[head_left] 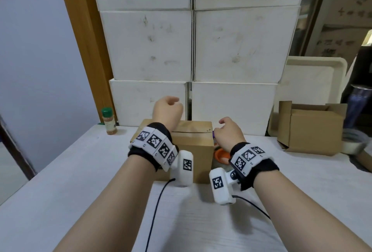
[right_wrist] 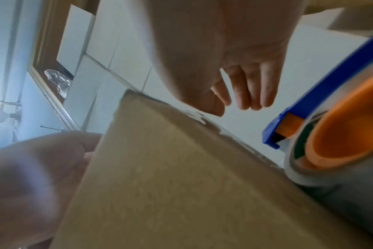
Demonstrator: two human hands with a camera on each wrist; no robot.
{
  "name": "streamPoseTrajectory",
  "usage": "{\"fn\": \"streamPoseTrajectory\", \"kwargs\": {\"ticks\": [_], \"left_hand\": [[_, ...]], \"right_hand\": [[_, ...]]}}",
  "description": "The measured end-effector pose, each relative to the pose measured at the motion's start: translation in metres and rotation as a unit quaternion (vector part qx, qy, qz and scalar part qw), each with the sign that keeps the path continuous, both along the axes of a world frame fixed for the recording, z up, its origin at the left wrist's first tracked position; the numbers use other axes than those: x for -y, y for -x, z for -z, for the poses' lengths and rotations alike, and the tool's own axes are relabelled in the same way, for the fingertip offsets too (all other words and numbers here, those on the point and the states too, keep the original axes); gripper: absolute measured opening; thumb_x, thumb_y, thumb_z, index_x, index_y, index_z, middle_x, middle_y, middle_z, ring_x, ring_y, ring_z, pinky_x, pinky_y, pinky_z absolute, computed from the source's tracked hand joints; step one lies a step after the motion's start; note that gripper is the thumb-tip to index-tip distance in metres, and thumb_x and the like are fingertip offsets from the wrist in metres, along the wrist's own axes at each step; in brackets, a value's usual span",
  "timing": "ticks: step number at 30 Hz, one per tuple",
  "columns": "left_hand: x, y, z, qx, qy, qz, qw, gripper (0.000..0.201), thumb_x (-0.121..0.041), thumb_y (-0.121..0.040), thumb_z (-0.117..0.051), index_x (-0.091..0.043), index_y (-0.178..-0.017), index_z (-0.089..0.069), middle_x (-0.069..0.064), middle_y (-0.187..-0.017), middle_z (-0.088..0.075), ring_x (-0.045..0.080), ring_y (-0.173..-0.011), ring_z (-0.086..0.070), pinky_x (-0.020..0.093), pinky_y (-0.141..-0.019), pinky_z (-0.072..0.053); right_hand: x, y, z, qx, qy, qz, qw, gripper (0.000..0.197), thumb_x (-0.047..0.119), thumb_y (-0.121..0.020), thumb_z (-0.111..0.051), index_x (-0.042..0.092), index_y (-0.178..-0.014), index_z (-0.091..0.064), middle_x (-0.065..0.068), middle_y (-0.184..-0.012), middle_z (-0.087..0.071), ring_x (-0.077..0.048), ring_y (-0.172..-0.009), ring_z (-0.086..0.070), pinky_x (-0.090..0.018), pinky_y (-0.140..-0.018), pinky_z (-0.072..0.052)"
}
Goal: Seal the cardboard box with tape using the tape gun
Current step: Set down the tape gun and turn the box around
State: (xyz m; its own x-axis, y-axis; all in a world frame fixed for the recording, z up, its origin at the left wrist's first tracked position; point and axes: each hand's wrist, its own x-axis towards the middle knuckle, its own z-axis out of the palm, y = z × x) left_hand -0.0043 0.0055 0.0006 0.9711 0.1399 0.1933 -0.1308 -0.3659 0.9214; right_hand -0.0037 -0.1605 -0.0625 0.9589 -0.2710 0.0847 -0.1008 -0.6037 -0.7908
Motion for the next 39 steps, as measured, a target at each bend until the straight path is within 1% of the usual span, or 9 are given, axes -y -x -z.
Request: {"fn": "streamPoseTrajectory", "kwargs": {"ticks": [3,8,12,19,23,28,33,37,39], "left_hand": [[-0.027,-0.007,0.003,-0.062,-0.14,-0.07,0.986,0.047,-0.022,-0.085,-0.051,-0.014,-0.131,-0.05,0.01,-0.133,-0.052,0.028,-0.119,-0.051,0.039,-0.103,-0.042],[-0.048,-0.006,0.014,-0.183,-0.258,-0.093,0.944,0.048,-0.03,-0.087,-0.053,-0.001,-0.125,-0.045,0.019,-0.128,-0.045,0.024,-0.072,-0.049,0.029,-0.059,-0.039],[-0.052,-0.013,0.019,-0.16,-0.294,-0.071,0.94,0.037,-0.034,-0.089,-0.053,-0.001,-0.106,-0.057,0.012,-0.093,-0.058,0.027,-0.083,-0.053,0.03,-0.072,-0.042],[-0.075,-0.011,0.013,-0.207,-0.288,-0.035,0.934,0.064,-0.054,-0.085,-0.056,-0.001,-0.121,-0.056,0.015,-0.121,-0.06,0.027,-0.095,-0.053,0.031,-0.078,-0.04],[-0.081,-0.006,0.016,-0.207,-0.281,0.002,0.937,0.057,-0.054,-0.09,-0.048,-0.008,-0.123,-0.057,0.011,-0.119,-0.061,0.023,-0.09,-0.052,0.028,-0.076,-0.039],[-0.088,-0.004,0.023,-0.223,-0.22,0.028,0.949,0.05,-0.058,-0.089,-0.046,-0.018,-0.116,-0.06,0.004,-0.1,-0.065,0.021,-0.089,-0.062,0.033,-0.086,-0.049],[-0.086,-0.004,0.023,-0.234,-0.164,0.029,0.958,0.043,-0.054,-0.089,-0.049,-0.015,-0.105,-0.058,0.004,-0.09,-0.065,0.024,-0.088,-0.064,0.037,-0.091,-0.052],[-0.091,-0.006,0.03,-0.268,-0.026,0.042,0.962,0.055,-0.052,-0.078,-0.062,-0.006,-0.109,-0.059,0.015,-0.096,-0.069,0.032,-0.089,-0.067,0.045,-0.093,-0.052],[-0.092,-0.003,0.032,-0.28,0.037,0.05,0.958,0.044,-0.043,-0.084,-0.063,-0.005,-0.106,-0.057,0.016,-0.086,-0.068,0.03,-0.076,-0.065,0.041,-0.081,-0.053]], "right_hand": [[-0.002,-0.001,0.0,0.007,-0.009,-0.009,1.0,0.043,0.015,-0.087,-0.043,0.01,-0.129,-0.043,-0.018,-0.118,-0.06,-0.03,-0.094,-0.064,-0.033,-0.077,-0.05],[-0.007,-0.004,0.008,0.012,-0.037,-0.006,0.999,0.037,0.019,-0.091,-0.042,0.01,-0.127,-0.047,-0.016,-0.121,-0.06,-0.033,-0.102,-0.062,-0.04,-0.088,-0.051],[-0.011,-0.005,0.013,0.019,-0.079,-0.007,0.997,0.032,0.014,-0.097,-0.034,0.009,-0.121,-0.053,-0.012,-0.117,-0.061,-0.028,-0.098,-0.059,-0.031,-0.077,-0.047],[-0.013,-0.005,0.017,0.032,-0.185,-0.068,0.98,0.035,0.0,-0.091,-0.037,0.022,-0.098,-0.063,-0.009,-0.107,-0.068,-0.033,-0.102,-0.064,-0.044,-0.088,-0.053],[-0.012,-0.002,0.026,0.038,-0.241,-0.086,0.966,0.042,-0.004,-0.088,-0.046,0.034,-0.087,-0.064,-0.006,-0.102,-0.068,-0.035,-0.094,-0.067,-0.056,-0.084,-0.053],[-0.01,-0.001,0.033,0.043,-0.097,-0.108,0.988,0.042,0.007,-0.081,-0.046,0.045,-0.093,-0.058,0.002,-0.102,-0.069,-0.023,-0.096,-0.067,-0.045,-0.09,-0.053],[-0.007,0.002,0.034,-0.009,0.084,-0.111,0.99,0.052,-0.001,-0.09,-0.044,0.012,-0.139,-0.034,-0.019,-0.127,-0.054,-0.036,-0.115,-0.053,-0.043,-0.097,-0.046],[-0.009,0.008,0.027,-0.039,0.171,-0.117,0.978,0.052,0.017,-0.078,-0.052,0.028,-0.127,-0.035,-0.004,-0.117,-0.049,-0.029,-0.111,-0.04,-0.045,-0.094,-0.042],[-0.005,0.007,0.024,-0.033,0.232,-0.112,0.966,0.058,0.017,-0.075,-0.054,0.025,-0.13,-0.035,-0.005,-0.117,-0.053,-0.029,-0.107,-0.043,-0.04,-0.091,-0.044]]}}
